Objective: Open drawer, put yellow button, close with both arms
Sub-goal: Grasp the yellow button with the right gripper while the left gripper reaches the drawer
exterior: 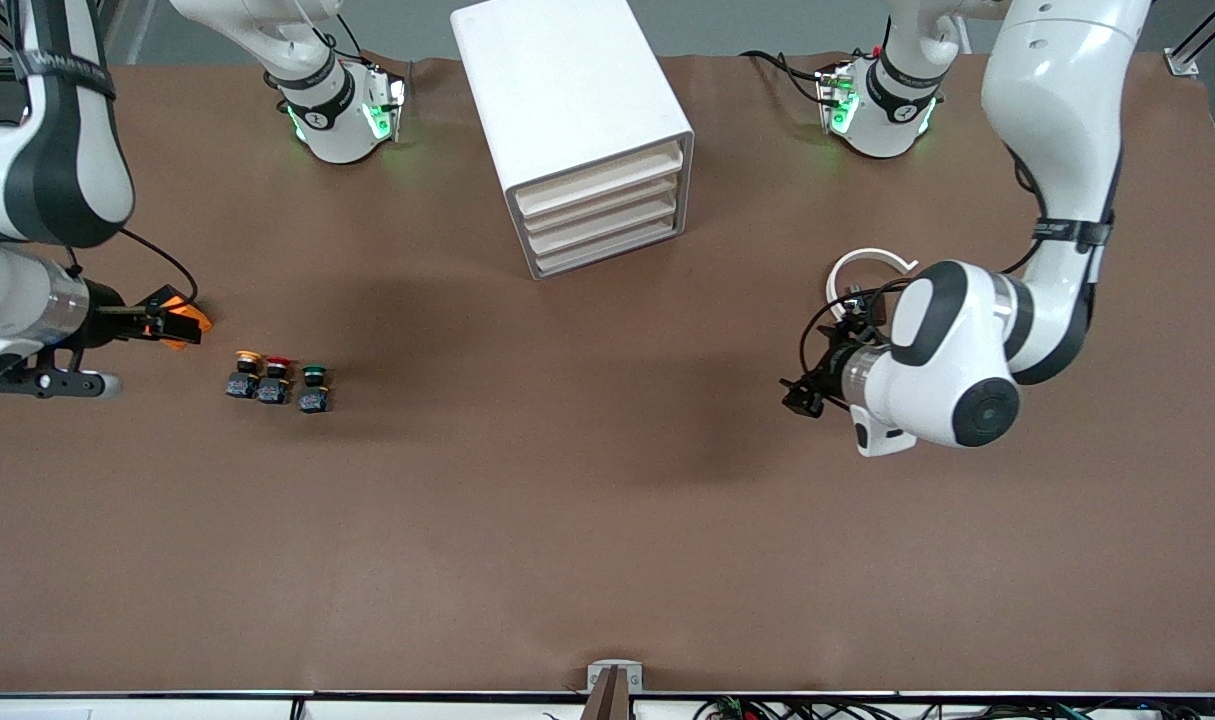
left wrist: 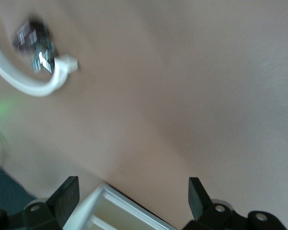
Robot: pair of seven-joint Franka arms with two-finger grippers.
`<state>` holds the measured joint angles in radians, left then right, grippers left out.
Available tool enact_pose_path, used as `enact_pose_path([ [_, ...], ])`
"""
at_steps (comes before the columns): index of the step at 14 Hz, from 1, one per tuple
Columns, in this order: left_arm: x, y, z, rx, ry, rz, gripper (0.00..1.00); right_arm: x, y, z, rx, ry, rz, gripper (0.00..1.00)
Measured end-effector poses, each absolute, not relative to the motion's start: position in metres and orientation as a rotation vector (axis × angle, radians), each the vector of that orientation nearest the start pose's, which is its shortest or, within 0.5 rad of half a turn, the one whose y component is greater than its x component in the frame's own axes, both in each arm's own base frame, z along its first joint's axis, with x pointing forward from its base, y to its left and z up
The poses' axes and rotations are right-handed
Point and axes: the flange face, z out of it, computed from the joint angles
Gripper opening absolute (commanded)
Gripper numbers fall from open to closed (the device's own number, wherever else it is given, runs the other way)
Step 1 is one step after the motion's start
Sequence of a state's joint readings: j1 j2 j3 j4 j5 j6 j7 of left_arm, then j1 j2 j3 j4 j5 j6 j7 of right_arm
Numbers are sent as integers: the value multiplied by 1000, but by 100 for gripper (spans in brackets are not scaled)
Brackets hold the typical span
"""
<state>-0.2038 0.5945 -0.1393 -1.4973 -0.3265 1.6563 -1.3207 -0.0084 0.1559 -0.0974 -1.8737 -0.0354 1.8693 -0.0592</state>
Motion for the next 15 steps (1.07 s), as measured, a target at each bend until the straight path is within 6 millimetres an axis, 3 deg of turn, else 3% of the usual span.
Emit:
enact_pose_path([
  [3, 599, -276, 286, -2311, -1721, 980, 100, 566, -87, 362, -3172, 41, 156, 100],
  [9, 558, -350, 271, -1748, -2019, 986, 100, 564, -102, 269, -3192, 67, 31, 100],
  [12, 547, -361, 266, -1602, -2006, 1112, 100, 563, -109, 228, -3195, 80, 52, 100],
  [15, 533, -371, 268, -1492, -1923, 1259, 100, 561, -109, 208, -3194, 77, 82, 100],
])
